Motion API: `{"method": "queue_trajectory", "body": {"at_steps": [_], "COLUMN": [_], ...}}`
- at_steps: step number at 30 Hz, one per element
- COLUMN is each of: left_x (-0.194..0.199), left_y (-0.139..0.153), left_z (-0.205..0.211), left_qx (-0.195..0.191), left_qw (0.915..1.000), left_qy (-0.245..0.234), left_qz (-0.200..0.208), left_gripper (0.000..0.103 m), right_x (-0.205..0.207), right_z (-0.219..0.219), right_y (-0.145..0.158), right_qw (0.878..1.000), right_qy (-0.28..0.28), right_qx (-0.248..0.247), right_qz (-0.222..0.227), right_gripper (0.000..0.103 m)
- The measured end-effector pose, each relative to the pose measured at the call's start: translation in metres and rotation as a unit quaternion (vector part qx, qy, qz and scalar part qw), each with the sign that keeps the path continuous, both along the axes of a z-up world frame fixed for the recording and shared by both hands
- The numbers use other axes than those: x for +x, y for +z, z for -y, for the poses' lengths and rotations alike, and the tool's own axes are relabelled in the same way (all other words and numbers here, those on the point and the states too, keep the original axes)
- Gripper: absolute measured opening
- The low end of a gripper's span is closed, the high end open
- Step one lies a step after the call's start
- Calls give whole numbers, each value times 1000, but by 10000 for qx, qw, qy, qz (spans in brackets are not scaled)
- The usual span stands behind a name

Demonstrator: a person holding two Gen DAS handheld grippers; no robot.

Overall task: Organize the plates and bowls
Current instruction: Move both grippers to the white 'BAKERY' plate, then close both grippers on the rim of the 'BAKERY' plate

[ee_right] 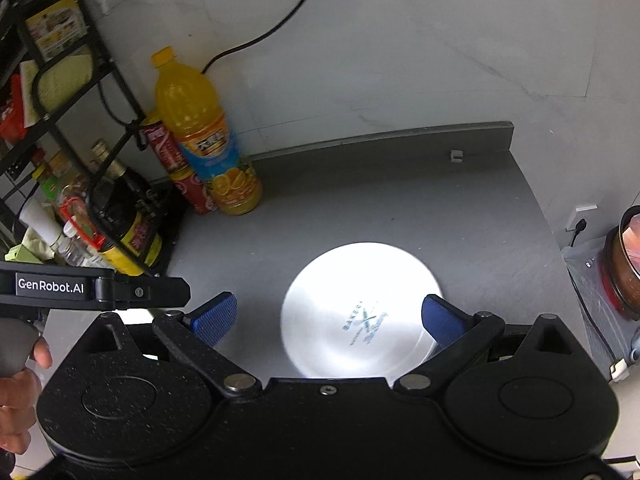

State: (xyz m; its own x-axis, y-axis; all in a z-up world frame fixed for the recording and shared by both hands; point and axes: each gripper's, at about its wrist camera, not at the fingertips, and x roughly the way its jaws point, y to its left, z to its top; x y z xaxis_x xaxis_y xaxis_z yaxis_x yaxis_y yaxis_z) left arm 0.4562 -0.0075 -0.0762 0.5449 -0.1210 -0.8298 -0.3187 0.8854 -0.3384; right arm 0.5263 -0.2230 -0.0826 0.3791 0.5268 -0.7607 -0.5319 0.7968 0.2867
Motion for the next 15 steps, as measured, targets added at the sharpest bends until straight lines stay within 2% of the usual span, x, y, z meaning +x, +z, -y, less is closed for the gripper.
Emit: {"method": "queue_trajectory", "body": {"at_steps": [7,15], "left_x": [35,71], "left_y": [-18,-54], "left_z": [10,12], "left_qx": [29,-262], "left_qw": [9998,9983], "left_qy": [70,144], "left_qz": [-176,-501], "left_gripper": [76,76], "right_x": [32,70], "right_z": [10,19], "right_y": [-19,-50], "right_qw": [9998,9980], "right_qy": [-6,87], "right_qx": [-111,-77], "right_qz": [-140,-624], "right_gripper": [99,99]}}
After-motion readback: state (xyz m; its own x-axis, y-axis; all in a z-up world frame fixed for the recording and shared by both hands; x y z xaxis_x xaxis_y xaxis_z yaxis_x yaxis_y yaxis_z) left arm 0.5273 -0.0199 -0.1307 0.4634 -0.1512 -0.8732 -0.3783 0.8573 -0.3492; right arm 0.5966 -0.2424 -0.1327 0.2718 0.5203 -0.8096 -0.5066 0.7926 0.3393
